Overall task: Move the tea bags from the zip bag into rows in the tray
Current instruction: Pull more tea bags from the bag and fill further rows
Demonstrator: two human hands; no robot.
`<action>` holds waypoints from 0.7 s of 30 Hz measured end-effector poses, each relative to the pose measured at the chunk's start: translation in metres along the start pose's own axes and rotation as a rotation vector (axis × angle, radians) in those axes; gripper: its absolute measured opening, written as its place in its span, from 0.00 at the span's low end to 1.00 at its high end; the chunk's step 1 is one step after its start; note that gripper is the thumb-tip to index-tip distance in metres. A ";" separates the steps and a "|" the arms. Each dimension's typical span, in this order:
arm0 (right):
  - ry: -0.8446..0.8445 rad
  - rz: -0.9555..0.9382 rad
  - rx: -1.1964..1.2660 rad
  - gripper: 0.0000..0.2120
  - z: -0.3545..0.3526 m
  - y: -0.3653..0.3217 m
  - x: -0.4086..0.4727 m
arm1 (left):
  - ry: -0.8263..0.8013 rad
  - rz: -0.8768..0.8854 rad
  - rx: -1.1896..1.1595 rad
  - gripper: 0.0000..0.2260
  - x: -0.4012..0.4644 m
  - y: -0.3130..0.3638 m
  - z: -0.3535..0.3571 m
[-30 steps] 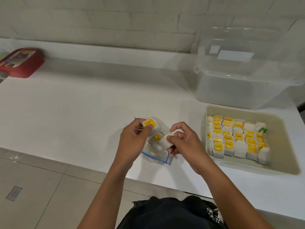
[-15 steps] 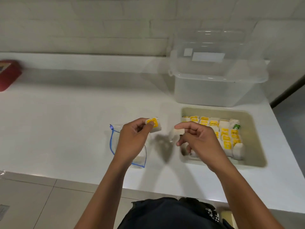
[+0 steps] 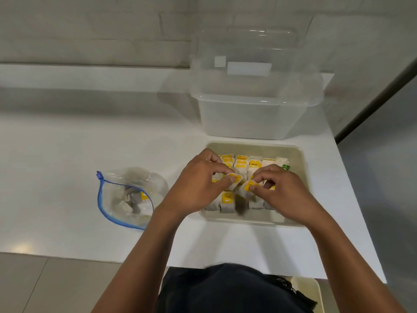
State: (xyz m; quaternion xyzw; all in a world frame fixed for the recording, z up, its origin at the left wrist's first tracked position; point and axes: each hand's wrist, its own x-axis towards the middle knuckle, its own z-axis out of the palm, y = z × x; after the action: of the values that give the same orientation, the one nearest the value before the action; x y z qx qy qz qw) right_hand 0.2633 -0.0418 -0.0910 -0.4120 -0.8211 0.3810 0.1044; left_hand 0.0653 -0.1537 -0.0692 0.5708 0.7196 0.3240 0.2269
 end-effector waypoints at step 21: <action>-0.435 0.063 -0.280 0.10 0.024 0.013 0.036 | 0.104 -0.077 0.126 0.05 0.018 -0.015 0.015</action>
State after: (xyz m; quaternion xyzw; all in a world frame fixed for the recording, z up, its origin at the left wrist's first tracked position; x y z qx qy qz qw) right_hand 0.2361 -0.0227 -0.1222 -0.3563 -0.8557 0.3463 -0.1447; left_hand 0.0616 -0.1347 -0.0895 0.5383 0.7706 0.2984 0.1653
